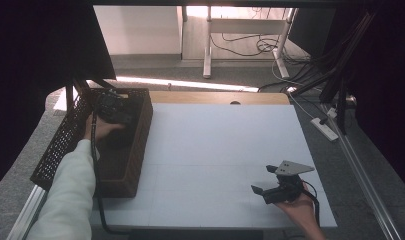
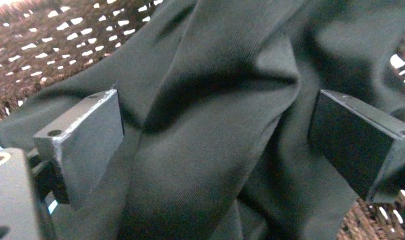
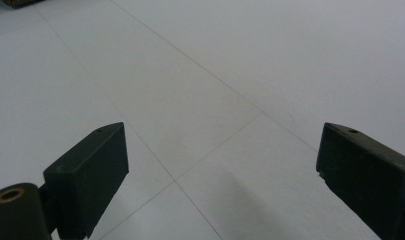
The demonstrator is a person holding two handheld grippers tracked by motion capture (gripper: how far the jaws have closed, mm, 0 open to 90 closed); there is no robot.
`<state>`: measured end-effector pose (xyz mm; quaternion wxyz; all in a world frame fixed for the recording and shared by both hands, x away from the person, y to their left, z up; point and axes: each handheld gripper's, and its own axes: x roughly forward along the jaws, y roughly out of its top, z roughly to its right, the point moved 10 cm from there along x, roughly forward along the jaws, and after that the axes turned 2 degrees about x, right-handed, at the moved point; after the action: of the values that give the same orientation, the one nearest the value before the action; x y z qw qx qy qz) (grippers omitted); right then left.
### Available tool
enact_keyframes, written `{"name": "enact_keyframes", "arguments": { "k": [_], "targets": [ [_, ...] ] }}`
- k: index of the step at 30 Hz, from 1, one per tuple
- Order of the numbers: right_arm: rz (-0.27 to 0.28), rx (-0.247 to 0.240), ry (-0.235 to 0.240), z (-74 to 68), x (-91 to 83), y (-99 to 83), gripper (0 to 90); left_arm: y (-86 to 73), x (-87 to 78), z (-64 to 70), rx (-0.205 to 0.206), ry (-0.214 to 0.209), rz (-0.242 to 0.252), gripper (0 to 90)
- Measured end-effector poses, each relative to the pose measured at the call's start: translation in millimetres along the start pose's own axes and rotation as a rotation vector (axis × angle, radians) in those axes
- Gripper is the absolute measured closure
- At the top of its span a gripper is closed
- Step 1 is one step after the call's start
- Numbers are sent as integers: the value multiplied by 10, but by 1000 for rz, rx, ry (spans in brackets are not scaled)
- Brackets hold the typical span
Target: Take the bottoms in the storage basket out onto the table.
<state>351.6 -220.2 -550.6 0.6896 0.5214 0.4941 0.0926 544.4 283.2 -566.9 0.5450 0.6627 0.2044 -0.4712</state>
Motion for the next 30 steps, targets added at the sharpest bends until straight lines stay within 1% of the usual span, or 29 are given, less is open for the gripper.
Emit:
{"name": "enact_keyframes", "arguments": {
  "k": [2, 4, 7, 10, 12, 14, 16, 19, 22, 27, 30],
  "targets": [
    [0, 1, 0, 0, 0, 0, 67, -11, 9, -3, 7, 4, -9, 90],
    [-1, 0, -1, 0, 1, -1, 67, -14, 9, -8, 6, 4, -9, 106],
    [-1, -1, -2, 0, 1, -1, 67, -29, 18, -26, 4, 16, -19, 130],
    [-1, 1, -2, 2, 0, -2, 67, -59, 34, -40, 5, 22, -44, 159],
    [-1, 0, -3, 1, 1, -2, 67, -74, 49, -39, -1, 19, -58, 209],
    [0, -1, -3, 0, 0, -1, 67, -89, 60, -34, 6, 11, -74, 271],
    [7, -4, -10, 6, -7, 8, 71, -102, 70, -33, 4, 3, -97, 363],
    [17, 4, -12, 14, -20, 18, 71, -113, 81, -32, -3, -8, -112, 482],
    [14, 2, -12, 14, -21, 17, 71, -114, 83, -35, -13, -16, -116, 576],
    [11, -1, -14, 10, -15, 13, 72, -106, 67, -49, -36, -26, -110, 708],
    [11, 1, -14, 13, -18, 13, 71, -108, 60, -45, -43, -41, -111, 746]
  ]
}}
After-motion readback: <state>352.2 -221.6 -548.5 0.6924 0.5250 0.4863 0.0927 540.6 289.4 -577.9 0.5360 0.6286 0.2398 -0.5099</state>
